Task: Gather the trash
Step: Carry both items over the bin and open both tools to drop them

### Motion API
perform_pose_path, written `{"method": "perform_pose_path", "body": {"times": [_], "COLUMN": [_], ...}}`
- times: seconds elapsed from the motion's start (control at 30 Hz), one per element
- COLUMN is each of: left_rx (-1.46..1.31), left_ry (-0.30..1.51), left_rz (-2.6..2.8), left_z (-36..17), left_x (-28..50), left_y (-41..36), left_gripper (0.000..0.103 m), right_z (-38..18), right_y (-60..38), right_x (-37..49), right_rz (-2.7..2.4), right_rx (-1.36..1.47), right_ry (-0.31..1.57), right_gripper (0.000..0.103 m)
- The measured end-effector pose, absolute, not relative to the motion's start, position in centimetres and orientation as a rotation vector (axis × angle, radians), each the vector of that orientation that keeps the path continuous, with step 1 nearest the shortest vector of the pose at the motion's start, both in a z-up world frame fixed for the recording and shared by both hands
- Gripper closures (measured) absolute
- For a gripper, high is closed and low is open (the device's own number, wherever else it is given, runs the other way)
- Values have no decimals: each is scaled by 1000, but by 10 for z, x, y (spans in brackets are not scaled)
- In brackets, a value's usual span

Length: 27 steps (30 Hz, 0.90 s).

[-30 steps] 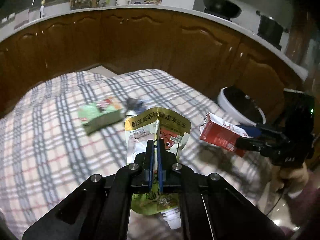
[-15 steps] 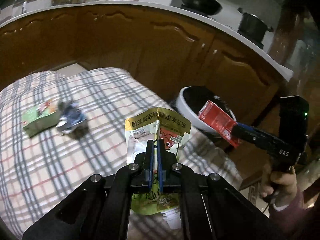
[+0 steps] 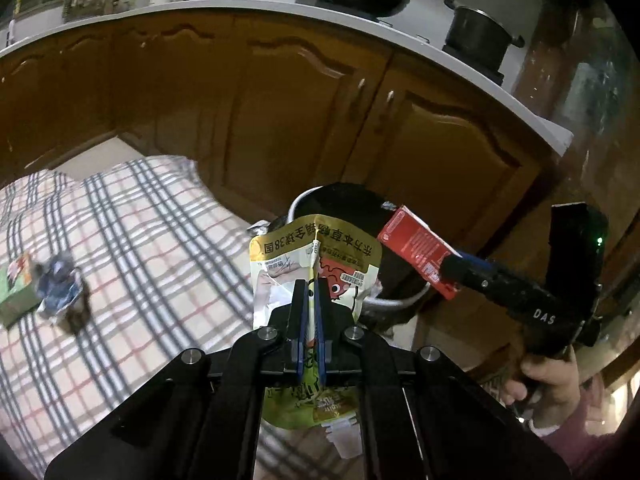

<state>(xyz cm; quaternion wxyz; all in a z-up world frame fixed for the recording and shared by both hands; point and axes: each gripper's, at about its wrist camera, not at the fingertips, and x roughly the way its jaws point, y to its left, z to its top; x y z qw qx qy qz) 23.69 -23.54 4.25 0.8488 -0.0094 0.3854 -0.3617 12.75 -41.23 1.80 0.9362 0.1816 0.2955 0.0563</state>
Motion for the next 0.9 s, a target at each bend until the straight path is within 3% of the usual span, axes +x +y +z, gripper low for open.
{"method": "perform_pose_path", "body": {"times": [0.9], "left_rx": [56], "left_ry": [912], "left_rz": [-772], "left_z": [29], "left_x": [296], "left_y": [-350], "left_gripper": [100], "right_z": [3], "right_y": [-467], "right_x": [167], "right_rz": [-11], "right_rx": [328], "right_ry": [729], "right_gripper": [51]}}
